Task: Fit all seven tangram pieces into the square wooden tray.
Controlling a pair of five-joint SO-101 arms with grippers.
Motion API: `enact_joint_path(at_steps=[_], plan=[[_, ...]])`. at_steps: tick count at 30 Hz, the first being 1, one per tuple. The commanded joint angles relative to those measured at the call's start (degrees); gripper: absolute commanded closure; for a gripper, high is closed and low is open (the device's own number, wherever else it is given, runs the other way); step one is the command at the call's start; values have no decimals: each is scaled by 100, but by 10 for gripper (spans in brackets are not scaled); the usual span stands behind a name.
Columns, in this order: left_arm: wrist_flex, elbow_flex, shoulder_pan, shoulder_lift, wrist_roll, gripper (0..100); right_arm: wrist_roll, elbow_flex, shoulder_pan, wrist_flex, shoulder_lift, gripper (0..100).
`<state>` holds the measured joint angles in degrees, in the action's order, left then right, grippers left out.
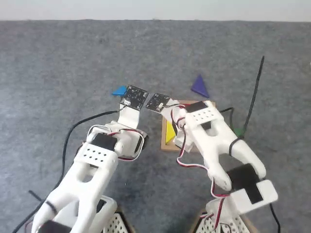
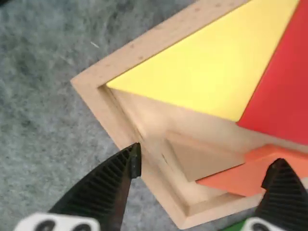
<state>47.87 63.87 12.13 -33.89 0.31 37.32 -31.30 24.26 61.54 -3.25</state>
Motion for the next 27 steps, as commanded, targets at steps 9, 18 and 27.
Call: enact_joint_path(at_steps=[9, 18, 27], plan=[[-70, -189, 70, 18, -35, 816, 360, 475, -664, -119, -435, 919], [-70, -189, 79, 26, -35, 816, -422, 730, -303, -66, -382, 912], [-70, -189, 79, 26, -35, 816, -211, 774, -1068, -119, -444, 912]])
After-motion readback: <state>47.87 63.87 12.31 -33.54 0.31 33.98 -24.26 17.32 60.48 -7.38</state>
